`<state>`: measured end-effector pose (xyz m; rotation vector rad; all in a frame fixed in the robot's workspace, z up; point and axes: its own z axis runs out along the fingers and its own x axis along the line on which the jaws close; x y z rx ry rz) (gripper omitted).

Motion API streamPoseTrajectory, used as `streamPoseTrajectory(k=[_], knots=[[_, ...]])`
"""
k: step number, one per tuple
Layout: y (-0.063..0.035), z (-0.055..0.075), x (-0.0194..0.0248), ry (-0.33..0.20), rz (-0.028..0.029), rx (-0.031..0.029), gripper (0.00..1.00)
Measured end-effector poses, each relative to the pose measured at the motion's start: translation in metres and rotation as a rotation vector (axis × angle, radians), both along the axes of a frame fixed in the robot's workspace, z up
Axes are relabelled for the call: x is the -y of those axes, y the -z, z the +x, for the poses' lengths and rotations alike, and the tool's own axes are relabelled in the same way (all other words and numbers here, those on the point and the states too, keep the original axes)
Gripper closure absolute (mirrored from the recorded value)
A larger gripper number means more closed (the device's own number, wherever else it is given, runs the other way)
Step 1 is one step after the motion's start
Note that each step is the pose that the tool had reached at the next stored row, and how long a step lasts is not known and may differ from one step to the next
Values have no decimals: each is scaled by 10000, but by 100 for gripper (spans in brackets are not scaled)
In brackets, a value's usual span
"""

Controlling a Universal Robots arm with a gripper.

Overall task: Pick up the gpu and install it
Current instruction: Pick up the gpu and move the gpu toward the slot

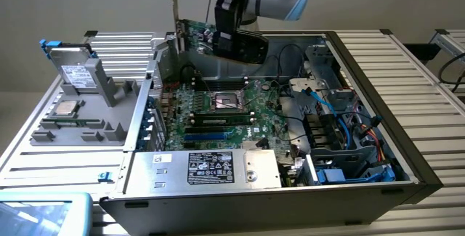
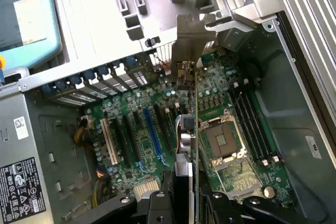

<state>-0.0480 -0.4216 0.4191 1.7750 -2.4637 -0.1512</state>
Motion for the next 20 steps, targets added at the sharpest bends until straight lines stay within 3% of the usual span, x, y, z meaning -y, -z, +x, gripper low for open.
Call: streamPoseTrajectory(k=[13,20], knots=[[7,0,1,-2326,-1,11,71],[7,0,1,-2338,0,12,71]])
